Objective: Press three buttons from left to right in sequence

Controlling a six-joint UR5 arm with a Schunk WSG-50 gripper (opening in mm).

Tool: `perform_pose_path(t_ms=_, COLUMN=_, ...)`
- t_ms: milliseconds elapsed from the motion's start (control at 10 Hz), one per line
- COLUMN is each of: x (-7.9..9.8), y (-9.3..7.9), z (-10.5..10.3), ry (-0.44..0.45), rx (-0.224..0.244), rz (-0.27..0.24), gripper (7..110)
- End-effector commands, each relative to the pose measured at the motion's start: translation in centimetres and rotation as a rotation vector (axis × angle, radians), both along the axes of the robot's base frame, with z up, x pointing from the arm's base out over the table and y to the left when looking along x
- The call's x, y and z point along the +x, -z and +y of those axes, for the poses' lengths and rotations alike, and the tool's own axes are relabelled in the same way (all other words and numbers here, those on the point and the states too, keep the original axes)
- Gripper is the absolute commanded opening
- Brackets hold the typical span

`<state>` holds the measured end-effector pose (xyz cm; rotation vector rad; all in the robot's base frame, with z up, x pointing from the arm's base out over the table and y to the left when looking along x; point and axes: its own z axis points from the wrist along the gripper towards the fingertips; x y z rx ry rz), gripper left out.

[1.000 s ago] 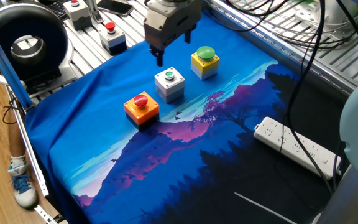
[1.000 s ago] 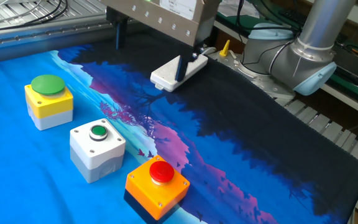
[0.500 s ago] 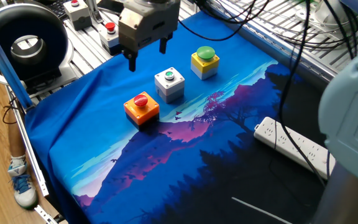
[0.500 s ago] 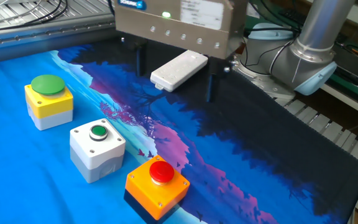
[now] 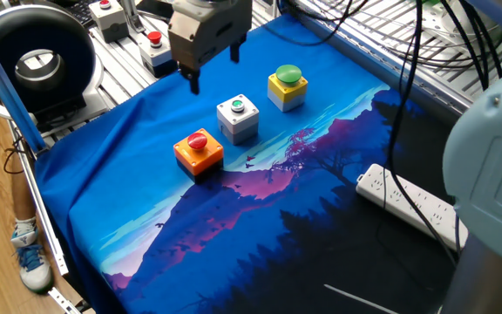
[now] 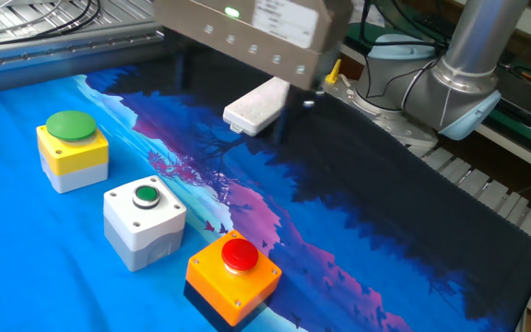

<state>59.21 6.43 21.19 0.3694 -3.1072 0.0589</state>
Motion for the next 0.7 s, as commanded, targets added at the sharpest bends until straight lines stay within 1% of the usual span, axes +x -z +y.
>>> perform_pose_path(t_ms=0, x=1.4, y=-0.4, z=-1.1, ry=0.004, rx=-0.048, rz=-0.055, gripper=7)
perform_pose_path(t_ms=100, x=1.3, y=-0.4, z=-0.2, ry=0.016, rx=-0.014, rz=-0.05, gripper=7)
perform_pose_path(t_ms=200, x=1.1, y=-0.3, z=0.4, ry=0.02, rx=0.009, rz=-0.043, gripper=7)
perform_pose_path(t_ms=300, x=1.1, y=-0.3, z=2.0, ry=0.012, rx=0.075, rz=-0.044, gripper=7)
perform_pose_path(t_ms=400, x=1.4, y=-0.4, z=3.2, ry=-0.002, rx=0.122, rz=-0.056, gripper=7)
perform_pose_path(t_ms=500, x=1.4, y=-0.4, z=3.3, ry=-0.004, rx=0.124, rz=-0.056, gripper=66)
perform_pose_path(t_ms=600, x=1.3, y=-0.3, z=2.5, ry=-0.011, rx=0.094, rz=-0.053, gripper=66)
